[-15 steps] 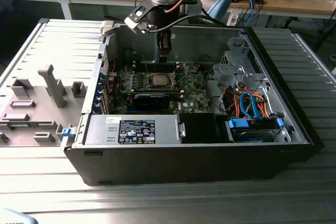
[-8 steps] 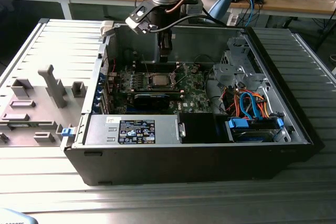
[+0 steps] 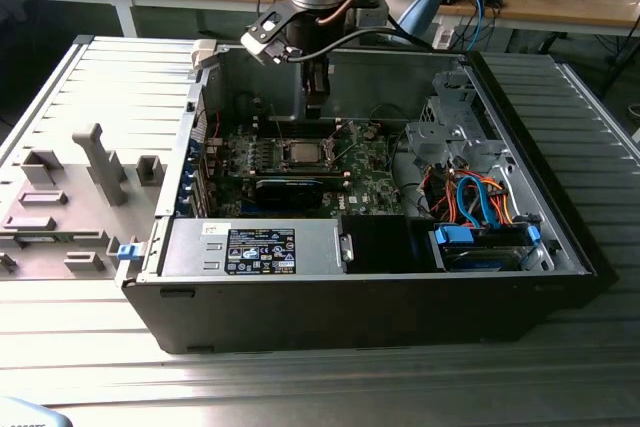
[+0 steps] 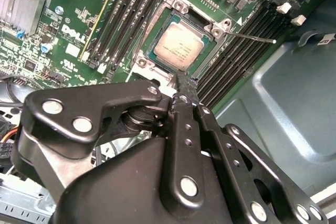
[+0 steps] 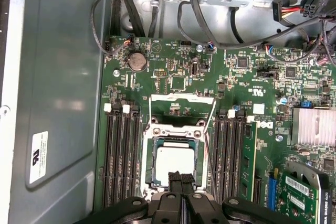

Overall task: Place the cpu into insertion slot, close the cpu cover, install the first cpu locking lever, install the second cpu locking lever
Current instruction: 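Close the cpu cover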

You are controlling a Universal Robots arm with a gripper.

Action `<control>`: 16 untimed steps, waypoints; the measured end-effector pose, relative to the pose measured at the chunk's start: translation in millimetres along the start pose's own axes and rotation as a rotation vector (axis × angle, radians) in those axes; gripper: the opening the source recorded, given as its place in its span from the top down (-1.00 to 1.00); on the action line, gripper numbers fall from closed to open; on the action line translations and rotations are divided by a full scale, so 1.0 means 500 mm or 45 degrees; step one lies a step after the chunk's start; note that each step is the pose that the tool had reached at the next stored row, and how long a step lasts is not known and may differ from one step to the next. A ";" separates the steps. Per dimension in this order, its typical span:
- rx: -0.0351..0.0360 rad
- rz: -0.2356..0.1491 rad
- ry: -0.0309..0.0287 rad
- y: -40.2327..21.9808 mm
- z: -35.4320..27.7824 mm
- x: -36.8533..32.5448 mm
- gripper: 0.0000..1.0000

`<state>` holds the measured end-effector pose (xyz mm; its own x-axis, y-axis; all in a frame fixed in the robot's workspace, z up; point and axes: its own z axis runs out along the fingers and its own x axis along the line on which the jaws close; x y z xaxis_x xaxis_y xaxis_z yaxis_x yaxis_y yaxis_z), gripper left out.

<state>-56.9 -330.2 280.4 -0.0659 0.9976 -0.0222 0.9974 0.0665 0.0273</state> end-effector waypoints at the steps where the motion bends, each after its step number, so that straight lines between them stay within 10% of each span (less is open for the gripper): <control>1: 0.0000 0.000 0.0000 0.002 0.000 0.000 0.79; 16: 0.0000 0.000 0.0000 0.028 0.001 -0.002 0.79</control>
<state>-42.9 -330.2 280.4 -0.0659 0.9976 -0.0222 0.9974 0.0665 0.0273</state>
